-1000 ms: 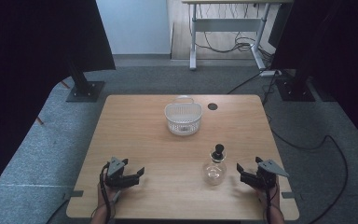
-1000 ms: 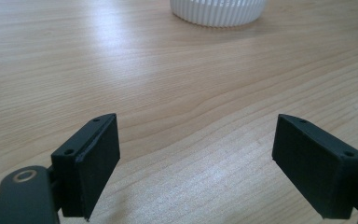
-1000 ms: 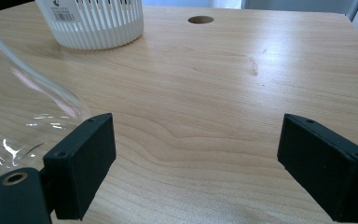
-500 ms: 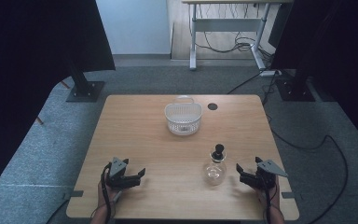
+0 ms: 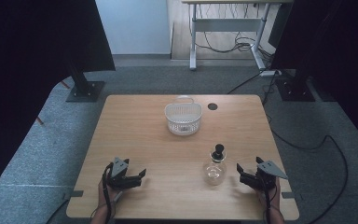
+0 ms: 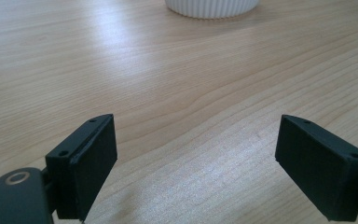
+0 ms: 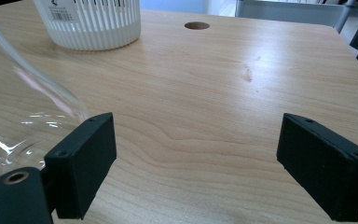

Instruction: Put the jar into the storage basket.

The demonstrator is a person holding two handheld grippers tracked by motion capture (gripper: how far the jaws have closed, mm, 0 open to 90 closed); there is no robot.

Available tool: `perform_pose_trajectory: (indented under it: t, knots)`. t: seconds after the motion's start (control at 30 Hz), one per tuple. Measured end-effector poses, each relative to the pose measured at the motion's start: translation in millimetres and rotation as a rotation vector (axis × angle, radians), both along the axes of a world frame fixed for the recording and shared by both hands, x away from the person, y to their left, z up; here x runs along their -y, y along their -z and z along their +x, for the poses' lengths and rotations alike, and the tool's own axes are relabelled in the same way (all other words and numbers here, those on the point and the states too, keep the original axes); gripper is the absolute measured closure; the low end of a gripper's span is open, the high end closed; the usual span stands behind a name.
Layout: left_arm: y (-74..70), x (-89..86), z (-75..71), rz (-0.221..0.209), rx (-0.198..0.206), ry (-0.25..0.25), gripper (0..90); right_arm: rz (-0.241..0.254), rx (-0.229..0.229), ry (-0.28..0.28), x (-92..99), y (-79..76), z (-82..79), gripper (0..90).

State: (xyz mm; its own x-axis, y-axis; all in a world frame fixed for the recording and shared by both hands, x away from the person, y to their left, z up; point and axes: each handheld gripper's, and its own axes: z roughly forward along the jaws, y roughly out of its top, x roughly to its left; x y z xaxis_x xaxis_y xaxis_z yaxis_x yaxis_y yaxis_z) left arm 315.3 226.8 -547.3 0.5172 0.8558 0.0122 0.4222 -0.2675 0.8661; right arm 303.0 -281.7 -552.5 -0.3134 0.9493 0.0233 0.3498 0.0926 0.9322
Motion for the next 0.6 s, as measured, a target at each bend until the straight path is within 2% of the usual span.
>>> perform_pose_trajectory:
  t: [0.27,0.47,0.6]
  knots:
    - [-0.1,0.7,0.2,0.008,0.001,0.002,12.2,0.002,0.006,-0.007,3.2,-1.9,-4.1,12.5]
    - [0.0,2.3,-0.2,0.024,0.006,0.007,12.0,-0.007,0.024,-0.051,0.7,-10.4,-11.4,11.8]
    - [0.0,2.6,-0.5,0.026,0.007,0.008,12.0,-0.031,0.027,-0.073,-2.8,-14.3,-14.3,11.2]
